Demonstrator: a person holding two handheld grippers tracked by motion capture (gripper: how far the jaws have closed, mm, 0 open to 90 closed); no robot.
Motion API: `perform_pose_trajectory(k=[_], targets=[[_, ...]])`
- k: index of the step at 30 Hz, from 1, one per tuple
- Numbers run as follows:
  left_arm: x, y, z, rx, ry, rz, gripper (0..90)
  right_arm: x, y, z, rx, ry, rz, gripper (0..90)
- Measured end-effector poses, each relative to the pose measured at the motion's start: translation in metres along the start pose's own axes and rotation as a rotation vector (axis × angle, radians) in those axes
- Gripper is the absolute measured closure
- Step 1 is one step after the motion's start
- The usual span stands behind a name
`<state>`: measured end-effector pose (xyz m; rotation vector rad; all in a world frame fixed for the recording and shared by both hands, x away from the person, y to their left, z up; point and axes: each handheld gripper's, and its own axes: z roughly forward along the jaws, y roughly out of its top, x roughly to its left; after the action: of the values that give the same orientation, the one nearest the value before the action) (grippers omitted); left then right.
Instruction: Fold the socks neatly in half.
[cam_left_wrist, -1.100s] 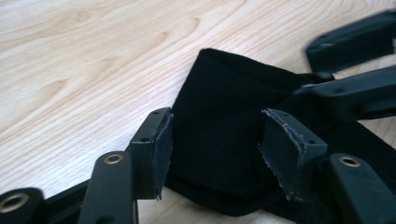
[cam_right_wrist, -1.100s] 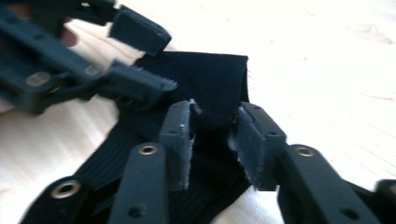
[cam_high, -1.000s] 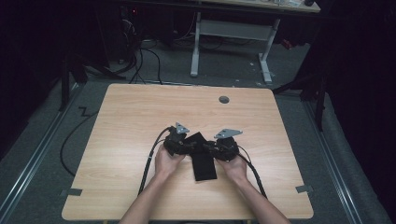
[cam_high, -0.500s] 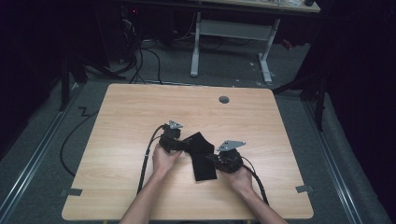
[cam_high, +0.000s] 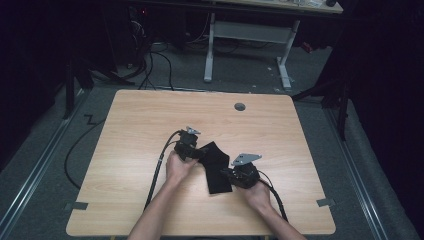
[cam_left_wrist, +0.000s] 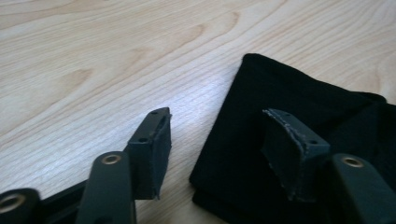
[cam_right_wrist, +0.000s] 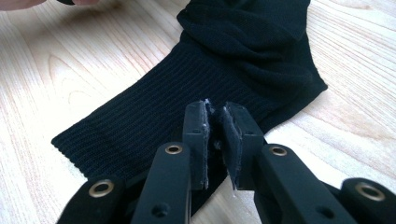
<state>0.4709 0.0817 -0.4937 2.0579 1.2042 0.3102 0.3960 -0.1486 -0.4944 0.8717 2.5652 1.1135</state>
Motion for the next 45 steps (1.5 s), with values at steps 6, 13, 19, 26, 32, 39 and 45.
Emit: perform_pose_trajectory(k=[6,13,19,26,32,39,45], targets=[[-0.001,-0.001,-0.002,0.014,-0.014,0.031,46.9,-0.002,0.000,0.003,0.006,0.004,0.008,79.4],[0.001,-0.001,-0.003,0.021,-0.052,0.036,61.7,-0.001,0.001,0.004,0.008,-0.002,0.000,79.4],[0.004,-0.002,-0.003,0.010,-0.077,0.018,74.4,-0.001,0.002,0.004,0.009,-0.004,-0.003,79.3],[0.004,-0.001,-0.009,-0.014,-0.066,0.026,81.7,-0.001,0.004,0.006,0.011,-0.009,-0.010,79.0],[0.001,0.001,-0.017,-0.051,-0.060,0.060,82.4,0.001,0.005,0.006,0.012,-0.008,-0.002,78.8],[-0.005,0.002,-0.029,-0.092,-0.057,0.114,82.5,0.000,0.012,-0.001,-0.020,0.007,0.010,81.9],[-0.008,0.001,-0.034,-0.112,-0.069,0.138,82.6,0.001,0.023,-0.001,-0.041,0.018,0.019,84.3]])
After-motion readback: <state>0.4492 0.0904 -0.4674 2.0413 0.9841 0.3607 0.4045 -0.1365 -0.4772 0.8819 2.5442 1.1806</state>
